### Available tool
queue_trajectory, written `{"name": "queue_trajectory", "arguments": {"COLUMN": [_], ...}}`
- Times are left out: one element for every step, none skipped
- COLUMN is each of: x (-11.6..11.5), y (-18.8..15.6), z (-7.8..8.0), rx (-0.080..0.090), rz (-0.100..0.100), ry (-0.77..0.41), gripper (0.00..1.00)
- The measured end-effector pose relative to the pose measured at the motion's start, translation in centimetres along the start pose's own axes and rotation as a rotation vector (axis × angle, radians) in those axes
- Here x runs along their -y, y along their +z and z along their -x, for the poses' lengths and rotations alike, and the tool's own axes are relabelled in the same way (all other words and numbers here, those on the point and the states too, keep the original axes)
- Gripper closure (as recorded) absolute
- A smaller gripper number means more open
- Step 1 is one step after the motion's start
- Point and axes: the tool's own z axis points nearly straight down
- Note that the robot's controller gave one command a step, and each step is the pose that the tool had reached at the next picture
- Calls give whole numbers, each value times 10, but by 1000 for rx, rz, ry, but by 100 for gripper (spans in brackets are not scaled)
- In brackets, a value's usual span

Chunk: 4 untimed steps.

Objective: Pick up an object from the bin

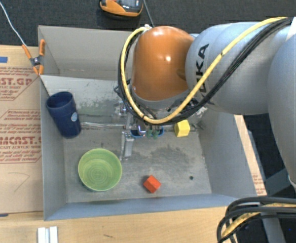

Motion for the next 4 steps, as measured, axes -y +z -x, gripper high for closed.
{"name": "queue_trajectory", "arguments": {"x": [-30,-25,-31,22], "y": [119,70,128,88], "z": [-15,-30,2,-1], "rx": [-7,-3,-2,2], "rz": [-1,1,3,3], "ry": [-57,-68,-564,-853], "gripper": [0,0,0,0]}}
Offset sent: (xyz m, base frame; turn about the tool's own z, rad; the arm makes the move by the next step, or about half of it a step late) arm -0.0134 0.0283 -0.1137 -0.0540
